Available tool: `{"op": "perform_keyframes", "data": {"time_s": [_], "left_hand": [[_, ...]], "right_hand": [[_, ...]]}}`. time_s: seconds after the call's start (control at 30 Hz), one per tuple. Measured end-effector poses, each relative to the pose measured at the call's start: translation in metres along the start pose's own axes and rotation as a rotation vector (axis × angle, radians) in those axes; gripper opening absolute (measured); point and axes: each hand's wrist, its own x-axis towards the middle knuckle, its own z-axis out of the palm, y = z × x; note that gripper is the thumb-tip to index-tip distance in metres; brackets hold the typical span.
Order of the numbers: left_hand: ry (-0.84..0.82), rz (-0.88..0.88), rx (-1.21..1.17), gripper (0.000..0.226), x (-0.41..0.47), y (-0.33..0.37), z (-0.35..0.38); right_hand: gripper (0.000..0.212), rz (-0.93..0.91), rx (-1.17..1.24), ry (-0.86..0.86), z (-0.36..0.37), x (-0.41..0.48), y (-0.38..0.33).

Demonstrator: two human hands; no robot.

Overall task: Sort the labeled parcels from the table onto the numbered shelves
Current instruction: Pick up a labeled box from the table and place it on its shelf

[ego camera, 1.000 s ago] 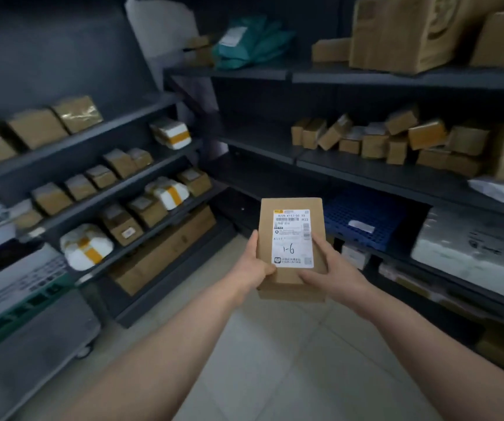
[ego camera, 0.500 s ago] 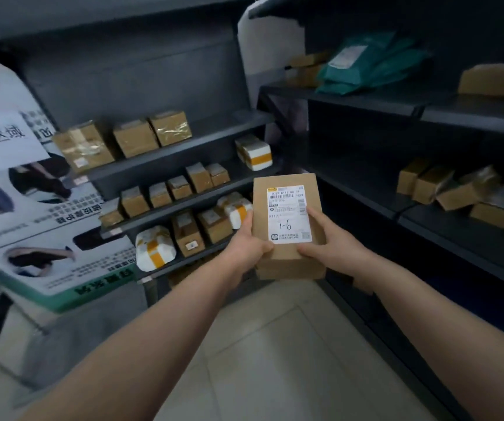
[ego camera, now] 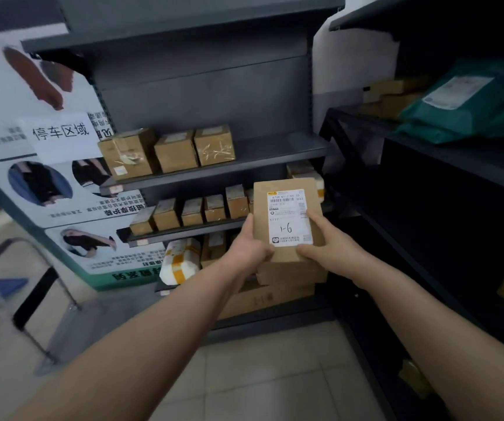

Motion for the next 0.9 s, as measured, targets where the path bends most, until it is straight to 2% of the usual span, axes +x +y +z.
{"op": "perform_keyframes", "data": {"time_s": [0.2, 0.53, 0.67, 0.8, 0.9], "left_hand": [[0.040, -0.002, 0.027, 0.087, 0.087, 0.017, -0.016], [0.072, 0.144, 0.080, 0.079, 0.260, 0.085, -0.060], [0.106, 0.154, 0.061, 0.065, 0.310, 0.109, -0.070], [0.224, 0.141, 0.087, 0.075, 0.378, 0.136, -0.079], [0.321, 0.176, 0.208, 0.067, 0.423, 0.149, -0.079]], "right_hand": [[0.080, -0.036, -0.020, 0.003, 0.003, 0.095, -0.005], [0.076, -0.106, 0.018, 0.111, -0.018, 0.280, -0.041], [0.072, -0.123, 0.023, 0.114, -0.022, 0.344, -0.050], [0.069, -0.171, 0.026, 0.144, -0.033, 0.416, -0.061], [0.070, -0.189, 0.084, 0.098, -0.040, 0.464, -0.064]]}}
